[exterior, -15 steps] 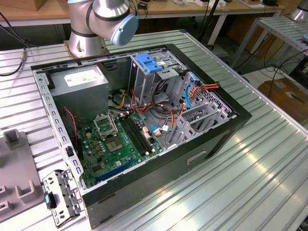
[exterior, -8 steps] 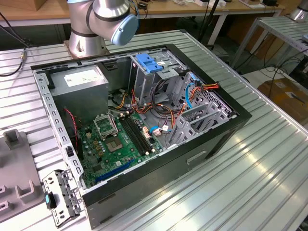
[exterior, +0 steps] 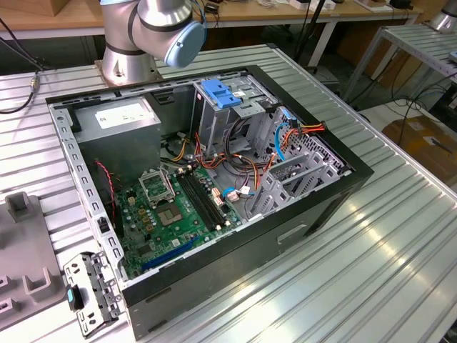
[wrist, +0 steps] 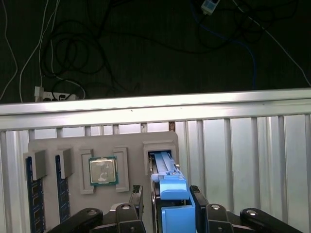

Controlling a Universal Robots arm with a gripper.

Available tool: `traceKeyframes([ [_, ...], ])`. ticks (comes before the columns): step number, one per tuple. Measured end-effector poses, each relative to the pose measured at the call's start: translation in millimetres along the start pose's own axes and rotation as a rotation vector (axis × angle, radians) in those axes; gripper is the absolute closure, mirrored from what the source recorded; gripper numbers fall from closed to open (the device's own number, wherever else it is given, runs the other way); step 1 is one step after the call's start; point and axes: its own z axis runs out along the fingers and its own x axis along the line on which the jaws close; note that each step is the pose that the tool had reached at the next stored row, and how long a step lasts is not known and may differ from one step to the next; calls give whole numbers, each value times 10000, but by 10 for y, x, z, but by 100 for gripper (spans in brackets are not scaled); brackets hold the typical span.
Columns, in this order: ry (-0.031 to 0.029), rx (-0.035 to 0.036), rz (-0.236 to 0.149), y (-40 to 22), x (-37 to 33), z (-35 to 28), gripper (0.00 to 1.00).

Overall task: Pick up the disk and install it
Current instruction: 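Pick up the disk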

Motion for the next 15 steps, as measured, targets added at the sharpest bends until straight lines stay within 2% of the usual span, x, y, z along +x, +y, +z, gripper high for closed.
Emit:
traceKeyframes([
  [4,1,-1,-2,1,-17,2,49],
  [9,1,-2,-1,-1,19,4,49],
  [15,0,-1,-1,-1,22,5,49],
])
